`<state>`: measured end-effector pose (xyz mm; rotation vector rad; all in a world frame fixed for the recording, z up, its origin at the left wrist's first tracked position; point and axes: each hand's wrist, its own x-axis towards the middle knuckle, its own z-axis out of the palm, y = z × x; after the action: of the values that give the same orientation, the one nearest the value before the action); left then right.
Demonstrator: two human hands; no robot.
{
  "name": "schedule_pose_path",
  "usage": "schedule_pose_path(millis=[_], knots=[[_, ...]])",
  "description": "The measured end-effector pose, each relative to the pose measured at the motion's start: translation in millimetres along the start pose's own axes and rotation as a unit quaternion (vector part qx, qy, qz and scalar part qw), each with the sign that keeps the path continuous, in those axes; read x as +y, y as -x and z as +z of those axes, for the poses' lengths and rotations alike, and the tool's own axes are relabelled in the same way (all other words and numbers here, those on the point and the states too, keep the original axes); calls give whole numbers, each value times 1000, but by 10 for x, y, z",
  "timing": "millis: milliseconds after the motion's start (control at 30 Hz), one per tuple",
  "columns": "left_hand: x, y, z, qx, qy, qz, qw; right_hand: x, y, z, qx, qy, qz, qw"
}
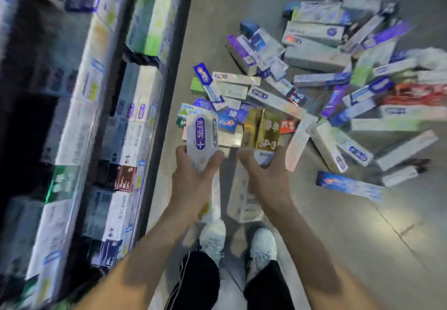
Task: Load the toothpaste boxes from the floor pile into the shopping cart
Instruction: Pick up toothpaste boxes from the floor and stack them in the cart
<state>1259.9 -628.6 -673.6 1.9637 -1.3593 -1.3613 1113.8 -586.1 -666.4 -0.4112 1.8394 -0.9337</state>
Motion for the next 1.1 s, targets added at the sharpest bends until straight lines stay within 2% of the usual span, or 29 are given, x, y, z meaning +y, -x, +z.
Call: schedule_pose_path(millis=[100,233,367,533,633,767,933,1100], knots=[[920,518,-370,-40,29,28,998,-885,650,-359,-19,-52,-32,998],[2211,1377,-826,-70,84,57,992,-2035,1647,-974,-86,-127,-87,984],[3290,2167,-1221,-123,163,85,975,-2862,2534,-1515,-82,-110,-118,984],[4185,3045,-1655,-199,173,124,957,-3621,3584,-2162,-110,-111,-164,974],[4608,3538,-1784,-208,185,164,946,-3878,4092,-2474,-91,-118,-203,968],[5011,4084,-1757,-246,191,215,925,-4023,4555,-2775,1,-107,-278,955],[5359,4527,-1476,-269,192,280,902,-4012,4837,-3215,95,-109,-346,927],[5584,4878,-1152,-311,181,322,876,-3966,5028,-3665,145,-160,-380,900]])
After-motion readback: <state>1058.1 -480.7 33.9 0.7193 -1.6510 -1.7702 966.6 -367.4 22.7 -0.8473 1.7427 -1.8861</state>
